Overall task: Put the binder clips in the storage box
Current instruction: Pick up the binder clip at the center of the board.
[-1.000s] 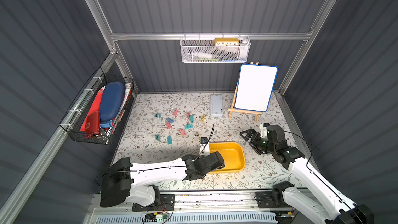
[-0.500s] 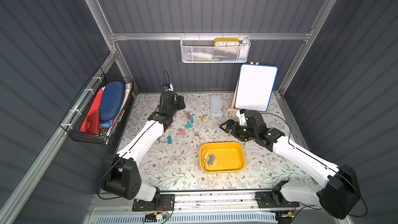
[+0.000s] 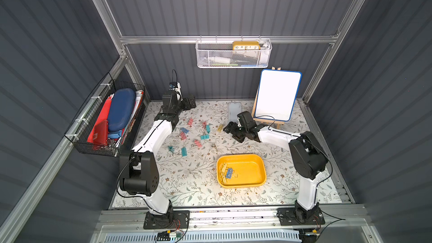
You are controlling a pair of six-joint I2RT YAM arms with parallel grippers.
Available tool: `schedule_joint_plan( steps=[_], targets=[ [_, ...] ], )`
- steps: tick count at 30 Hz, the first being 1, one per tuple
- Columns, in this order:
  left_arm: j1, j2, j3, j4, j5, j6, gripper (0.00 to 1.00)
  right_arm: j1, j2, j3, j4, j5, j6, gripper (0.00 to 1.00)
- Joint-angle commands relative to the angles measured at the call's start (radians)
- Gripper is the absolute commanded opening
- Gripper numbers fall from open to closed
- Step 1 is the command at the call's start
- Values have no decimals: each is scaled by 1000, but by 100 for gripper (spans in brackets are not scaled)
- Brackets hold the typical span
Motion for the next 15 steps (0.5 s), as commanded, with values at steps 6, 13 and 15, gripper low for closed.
schedule_joint_plan(
  steps=[6, 13, 15],
  targets=[
    [-24, -46, -14, 29, 48, 25, 99, 0, 194, 208, 21, 60, 32, 53],
    [-115, -81, -30, 64, -46, 68, 99, -1, 243, 264, 21, 43, 41, 9],
    [-130, -99, -41, 86, -75, 63, 99, -2, 217, 242, 23, 45, 34, 0]
  ],
)
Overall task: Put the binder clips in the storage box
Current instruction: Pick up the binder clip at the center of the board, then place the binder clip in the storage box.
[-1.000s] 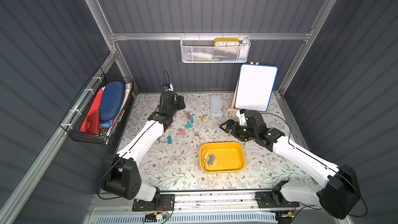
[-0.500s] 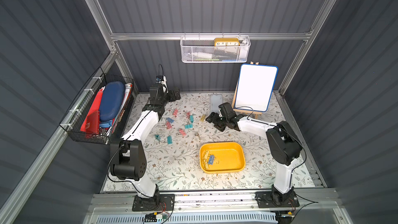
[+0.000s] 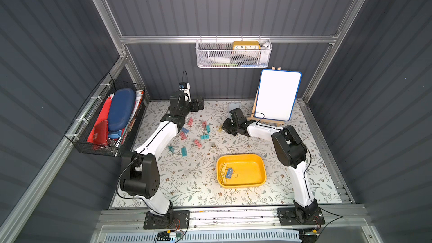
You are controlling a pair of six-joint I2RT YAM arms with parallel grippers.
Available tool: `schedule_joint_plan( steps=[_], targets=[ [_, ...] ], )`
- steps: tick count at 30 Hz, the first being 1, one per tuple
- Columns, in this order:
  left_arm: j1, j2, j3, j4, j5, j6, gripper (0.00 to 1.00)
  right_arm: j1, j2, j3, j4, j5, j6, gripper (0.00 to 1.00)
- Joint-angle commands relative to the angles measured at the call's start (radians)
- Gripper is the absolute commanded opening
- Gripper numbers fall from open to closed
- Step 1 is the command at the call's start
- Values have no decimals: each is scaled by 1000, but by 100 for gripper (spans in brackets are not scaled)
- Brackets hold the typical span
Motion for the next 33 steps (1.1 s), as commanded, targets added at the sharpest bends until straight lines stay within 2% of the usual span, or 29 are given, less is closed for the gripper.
schedule_joint_plan(
  steps=[1, 8, 13, 15, 17, 21, 24, 27, 33],
  targets=[
    [-18, -74, -18, 62, -60, 19, 99, -1, -48, -23, 6, 2, -14, 0],
    [-18, -122, -45, 102, -114, -9, 99, 0, -318, -213, 22, -44, -71, 0],
    [-18, -144, -55, 113, -158, -9, 99, 25, -628, -408, -70, -75, -115, 0],
    [-18, -157, -62, 111, -176, -9, 99, 55, -757, -480, -132, -46, -135, 0],
    [-18, -170, -72, 122, -184, -4, 99, 101, -889, -534, -247, 38, -163, 0],
    [-18, -189, -79, 128, -181, 8, 99, 208, -1070, -623, -405, 137, -155, 0],
    [-17, -192, -78, 128, -183, 11, 99, 273, -1109, -668, -464, 149, -119, 0],
    [-18, -192, -78, 127, -184, 13, 99, 312, -1086, -692, -463, 179, -115, 0],
    [-18, -186, -84, 128, -193, 16, 99, 318, -922, -709, -358, 147, -137, 0]
  ],
)
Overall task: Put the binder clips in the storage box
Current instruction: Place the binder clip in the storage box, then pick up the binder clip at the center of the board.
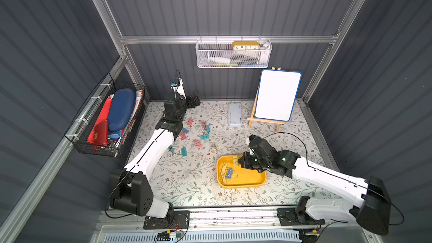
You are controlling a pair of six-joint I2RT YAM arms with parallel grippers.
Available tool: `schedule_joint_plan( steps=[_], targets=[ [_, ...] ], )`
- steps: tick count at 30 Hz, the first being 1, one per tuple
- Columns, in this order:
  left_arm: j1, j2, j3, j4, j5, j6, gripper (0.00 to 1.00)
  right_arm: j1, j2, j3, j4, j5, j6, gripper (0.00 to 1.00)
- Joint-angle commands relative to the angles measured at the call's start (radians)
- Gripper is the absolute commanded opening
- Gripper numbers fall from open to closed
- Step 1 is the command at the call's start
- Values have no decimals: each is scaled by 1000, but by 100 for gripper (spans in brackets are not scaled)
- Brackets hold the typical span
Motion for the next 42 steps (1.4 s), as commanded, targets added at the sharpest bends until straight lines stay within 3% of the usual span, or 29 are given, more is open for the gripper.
schedule_joint_plan(
  steps=[1, 7, 12, 15, 18, 20, 23, 27, 31, 38, 42],
  targets=[
    [1, -16, -15, 19, -21, 20, 99, 4, 84, -5, 52, 3, -18, 0],
    [1, 6, -11, 11, -51, 28, 99, 4, 220, -8, 138, 4, -1, 0],
    [1, 24, -5, 11, -33, 35, 99, 4, 244, -41, 189, -12, 21, 1],
    [1, 48, 4, 0, -19, 38, 97, 4, 197, -58, 169, 3, 24, 20],
    [0, 87, 17, -18, 2, 33, 88, 2, 107, -57, 108, 65, 5, 37],
    [-9, 116, 25, -29, 13, 21, 80, -5, 34, -57, 74, 115, -26, 44],
    [-27, 202, 73, -94, 45, 41, 76, -33, -98, -76, 61, 193, -93, 52],
    [-35, 363, 190, -195, 44, 53, 65, -127, -245, -122, 107, 184, -151, 70],
    [-37, 539, 353, -340, 134, 44, 65, -182, -319, -150, 141, 131, -135, 73],
    [-34, 703, 479, -428, 166, 57, 69, -187, -372, -197, 77, 90, -108, 74],
    [-33, 771, 511, -465, 177, 74, 59, -187, -426, -257, 106, 85, -70, 73]
  ],
)
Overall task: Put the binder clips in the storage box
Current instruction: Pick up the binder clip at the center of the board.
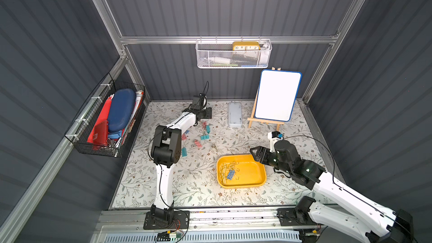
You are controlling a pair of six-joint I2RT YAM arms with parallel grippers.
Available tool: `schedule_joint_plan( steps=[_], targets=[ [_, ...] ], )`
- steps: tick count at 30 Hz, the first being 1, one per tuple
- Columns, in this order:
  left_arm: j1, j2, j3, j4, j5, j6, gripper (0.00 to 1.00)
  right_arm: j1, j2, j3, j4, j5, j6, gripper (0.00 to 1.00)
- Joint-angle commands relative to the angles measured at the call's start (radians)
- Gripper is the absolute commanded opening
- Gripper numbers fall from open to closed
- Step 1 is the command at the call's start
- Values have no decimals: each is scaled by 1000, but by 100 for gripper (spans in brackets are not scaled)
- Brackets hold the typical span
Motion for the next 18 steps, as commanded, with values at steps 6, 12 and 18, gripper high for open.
schedule_joint_plan(
  steps=[6, 12, 18],
  targets=[
    [5, 27, -5, -71, 40, 52, 56, -7, -50, -58, 13, -12, 44, 74],
    [7, 17, -34, -89, -13, 46, 50, -7, -12, -38, 30, -25, 42, 74],
    [7, 12, -75, -66, -63, 20, 37, -6, 23, -25, 41, -44, 40, 74]
  ],
)
